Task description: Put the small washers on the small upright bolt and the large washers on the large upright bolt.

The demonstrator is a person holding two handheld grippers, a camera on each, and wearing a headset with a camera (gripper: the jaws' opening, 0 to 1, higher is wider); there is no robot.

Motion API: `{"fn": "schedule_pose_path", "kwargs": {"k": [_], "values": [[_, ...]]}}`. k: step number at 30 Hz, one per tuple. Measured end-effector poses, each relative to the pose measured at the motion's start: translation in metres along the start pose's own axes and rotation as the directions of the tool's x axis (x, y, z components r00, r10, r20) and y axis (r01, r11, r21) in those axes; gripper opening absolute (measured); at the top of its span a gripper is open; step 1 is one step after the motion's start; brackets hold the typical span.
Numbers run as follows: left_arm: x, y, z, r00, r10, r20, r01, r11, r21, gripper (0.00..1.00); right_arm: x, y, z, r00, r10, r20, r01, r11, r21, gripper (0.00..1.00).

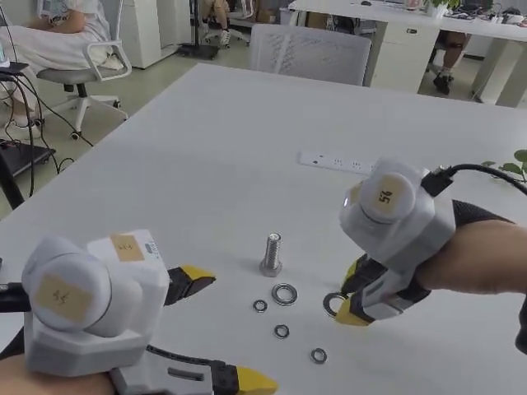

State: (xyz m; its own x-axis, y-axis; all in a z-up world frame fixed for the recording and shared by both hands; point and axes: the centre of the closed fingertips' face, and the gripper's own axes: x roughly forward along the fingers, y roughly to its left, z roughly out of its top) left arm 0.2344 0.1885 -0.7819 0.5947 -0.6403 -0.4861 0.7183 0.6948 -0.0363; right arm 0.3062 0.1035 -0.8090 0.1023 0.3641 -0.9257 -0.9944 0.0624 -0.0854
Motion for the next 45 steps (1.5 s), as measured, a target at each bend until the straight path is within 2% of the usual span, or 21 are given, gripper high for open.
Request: {"fn": "schedule_pose_path", "kwargs": {"k": [11, 21, 35, 45], "values": [[-0.001, 0.001, 0.001, 1.0, 0.002, 0.007, -0.002, 1.0, -0.004, 0.8, -0.021, -0.024, 0.044, 0.9959, -0.05, 0.075, 0.053, 0.998, -0.042, 0.23], [-0.001, 0.002, 0.0, 1.0, 0.007, 0.004, -0.007, 1.0, -0.007, 0.8, -0.019, -0.042, 0.074, 0.9924, -0.054, 0.11, 0.062, 0.996, -0.069, 0.23], [-0.001, 0.004, -0.003, 0.9999, 0.015, -0.004, -0.015, 1.0, -0.02, 0.8, -0.001, -0.065, 0.09, 0.9939, -0.021, 0.108, 0.03, 0.996, -0.082, 0.23], [0.0, 0.003, -0.004, 0.9999, 0.014, -0.008, -0.014, 0.999, -0.029, 0.8, 0.02, -0.069, 0.092, 0.9964, 0.03, 0.08, -0.023, 0.996, -0.09, 0.23]]}}
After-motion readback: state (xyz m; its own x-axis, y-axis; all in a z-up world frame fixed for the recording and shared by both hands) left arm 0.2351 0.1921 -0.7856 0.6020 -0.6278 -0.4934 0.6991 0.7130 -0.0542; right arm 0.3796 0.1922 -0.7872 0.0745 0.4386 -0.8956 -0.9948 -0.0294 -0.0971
